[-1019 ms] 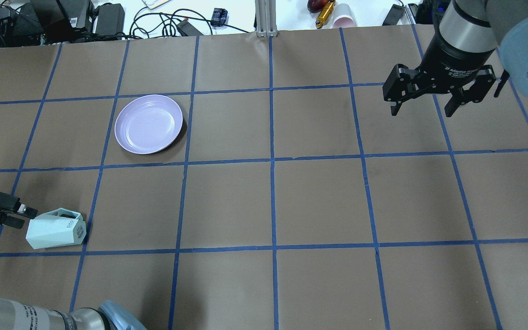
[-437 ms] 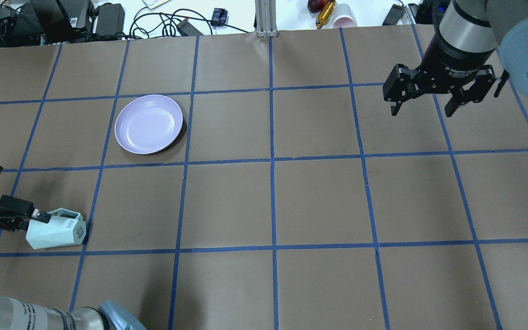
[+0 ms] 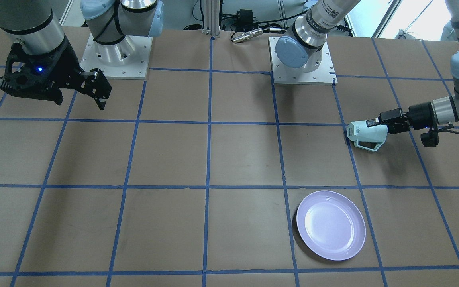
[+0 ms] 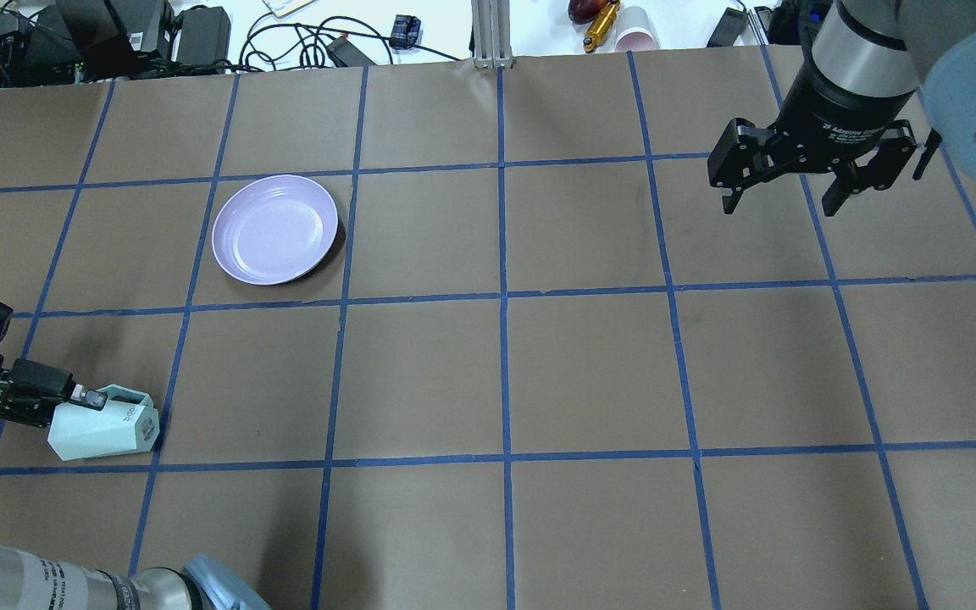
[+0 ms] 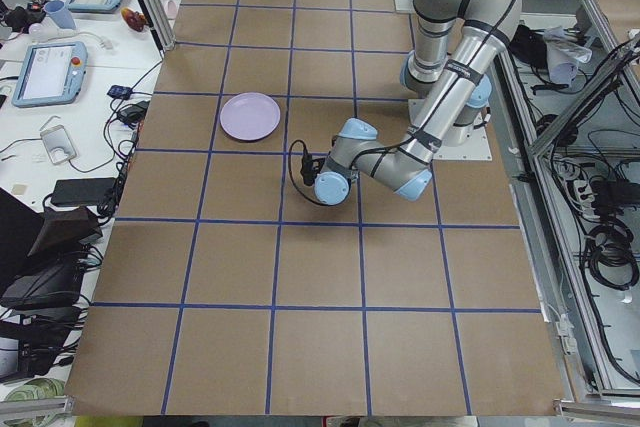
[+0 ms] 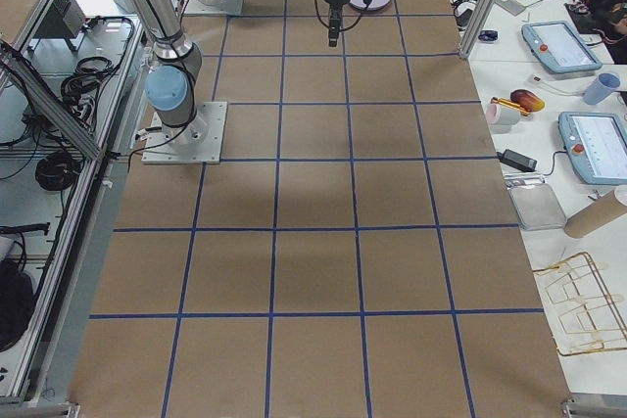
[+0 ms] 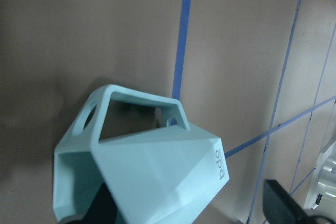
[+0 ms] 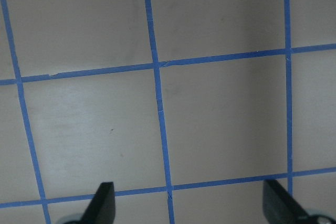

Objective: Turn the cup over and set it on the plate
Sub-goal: 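Lower the left gripper onto the mug's open end and close, then lift the mug with the left gripper, tilting it upright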

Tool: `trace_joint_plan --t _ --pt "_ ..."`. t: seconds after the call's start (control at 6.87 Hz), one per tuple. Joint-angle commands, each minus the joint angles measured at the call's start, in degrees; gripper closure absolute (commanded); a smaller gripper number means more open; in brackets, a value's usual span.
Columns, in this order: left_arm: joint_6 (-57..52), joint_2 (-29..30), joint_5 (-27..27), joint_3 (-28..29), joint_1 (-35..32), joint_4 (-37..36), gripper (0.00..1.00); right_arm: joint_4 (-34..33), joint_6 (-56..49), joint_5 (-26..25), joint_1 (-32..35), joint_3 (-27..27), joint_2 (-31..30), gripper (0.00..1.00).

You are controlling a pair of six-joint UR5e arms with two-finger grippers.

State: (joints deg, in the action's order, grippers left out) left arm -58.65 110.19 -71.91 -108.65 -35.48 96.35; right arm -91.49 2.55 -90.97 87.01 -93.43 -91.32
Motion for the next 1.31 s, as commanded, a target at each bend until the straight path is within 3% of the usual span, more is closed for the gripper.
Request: trace_joint_plan --t 0.0,0.44,1.17 --pt "0.90 0.02 0.01 0.19 -0.03 0.68 1.00 0.00 0.00 0.00 0.00 0.00 0.00 0.00" --pt "7.22 -1.73 0.01 2.11 0.06 0.85 1.00 0.00 0.00 0.00 0.00 0.00 0.00 0.00" --pt "16.96 -4.19 -1.64 12.38 -2.48 2.35 1.00 0.00 0.00 0.09 0.00 0.00 0.00 0.00"
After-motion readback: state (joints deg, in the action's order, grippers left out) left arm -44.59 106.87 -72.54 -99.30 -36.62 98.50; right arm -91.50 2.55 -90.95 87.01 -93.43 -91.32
